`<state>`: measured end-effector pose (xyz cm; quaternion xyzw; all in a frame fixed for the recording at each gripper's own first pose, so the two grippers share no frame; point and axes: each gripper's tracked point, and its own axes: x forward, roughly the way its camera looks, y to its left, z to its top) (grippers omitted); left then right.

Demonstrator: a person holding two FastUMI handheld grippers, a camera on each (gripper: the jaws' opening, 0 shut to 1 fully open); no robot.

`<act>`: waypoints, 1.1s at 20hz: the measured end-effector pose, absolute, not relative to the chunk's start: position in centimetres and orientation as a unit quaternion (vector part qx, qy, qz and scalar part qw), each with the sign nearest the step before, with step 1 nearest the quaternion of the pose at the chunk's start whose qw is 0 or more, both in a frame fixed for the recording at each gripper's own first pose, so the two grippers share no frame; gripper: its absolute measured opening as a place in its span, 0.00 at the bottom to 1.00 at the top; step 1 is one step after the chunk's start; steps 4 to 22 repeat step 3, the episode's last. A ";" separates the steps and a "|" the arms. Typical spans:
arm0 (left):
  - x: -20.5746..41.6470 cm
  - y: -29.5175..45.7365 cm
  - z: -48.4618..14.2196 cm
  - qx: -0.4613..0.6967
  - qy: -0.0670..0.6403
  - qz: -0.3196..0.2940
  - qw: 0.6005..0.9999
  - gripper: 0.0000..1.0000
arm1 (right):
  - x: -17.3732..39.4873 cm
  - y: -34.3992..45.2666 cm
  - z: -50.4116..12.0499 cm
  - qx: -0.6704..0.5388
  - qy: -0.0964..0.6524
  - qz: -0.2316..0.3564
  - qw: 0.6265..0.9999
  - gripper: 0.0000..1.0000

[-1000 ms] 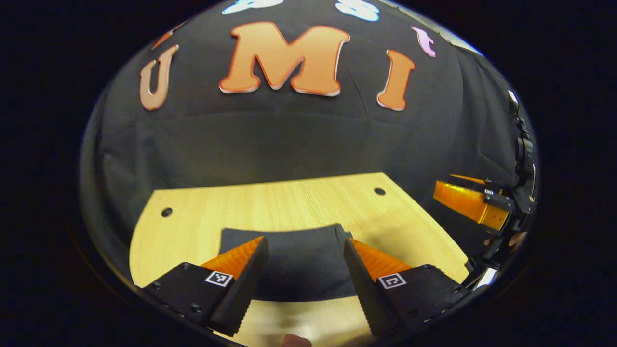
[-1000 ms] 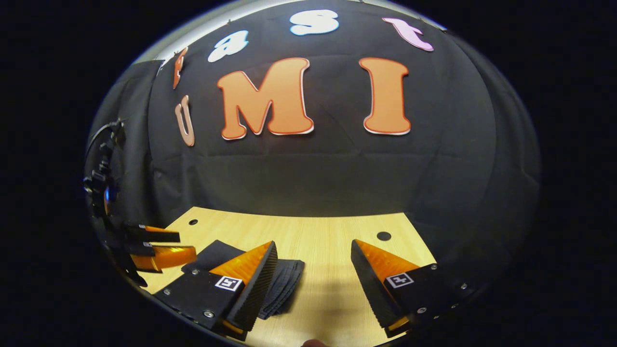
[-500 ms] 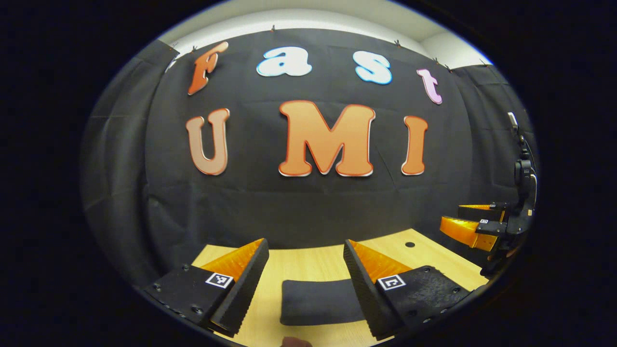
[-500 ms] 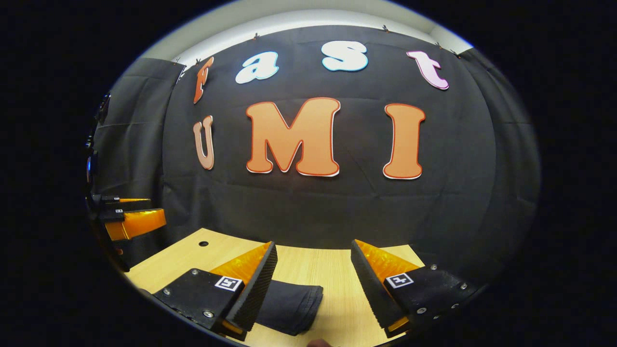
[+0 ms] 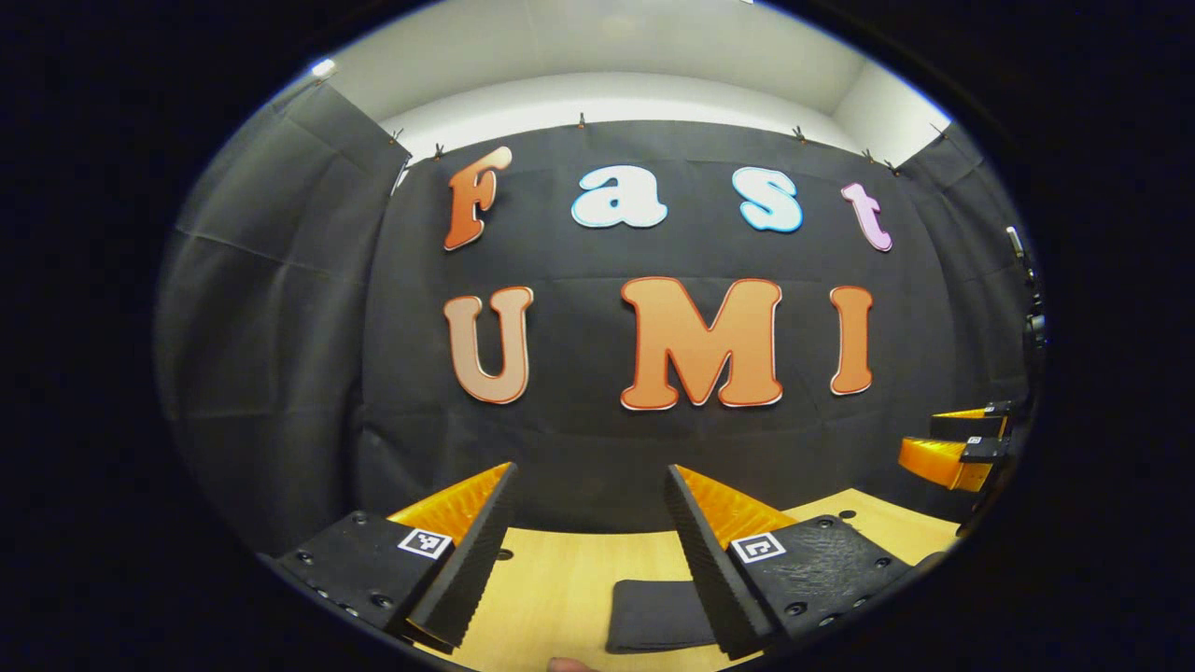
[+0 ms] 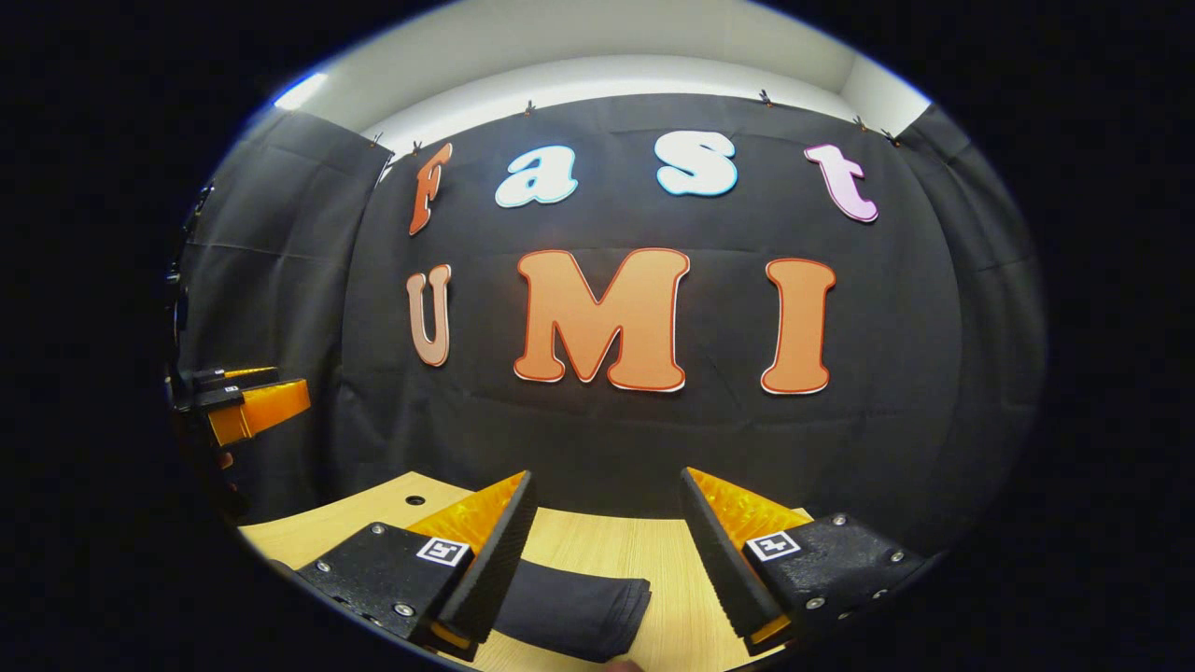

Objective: Grasp the waist and the cuffs of the jeans and fold them to make the two legs overlap; first hold the waist and fold one-third of the jeans toward the cuffs, then hold the cuffs and fold the remaining one-third in the same direction to finish folding.

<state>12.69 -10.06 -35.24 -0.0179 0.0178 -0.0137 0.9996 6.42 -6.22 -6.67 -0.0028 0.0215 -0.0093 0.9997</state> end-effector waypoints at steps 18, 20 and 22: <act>12.5 -10.0 -34.7 -0.026 0.014 -0.015 0.999 0.93 | 5.8 -5.8 -7.0 0.002 0.025 -0.012 1.000 0.92; 12.5 -10.0 -34.7 -0.026 0.014 -0.015 0.999 0.93 | 5.8 -5.8 -7.0 0.002 0.025 -0.012 1.000 0.92; 12.5 -10.0 -34.7 -0.026 0.014 -0.015 0.999 0.93 | 5.8 -5.8 -7.0 0.002 0.025 -0.012 1.000 0.92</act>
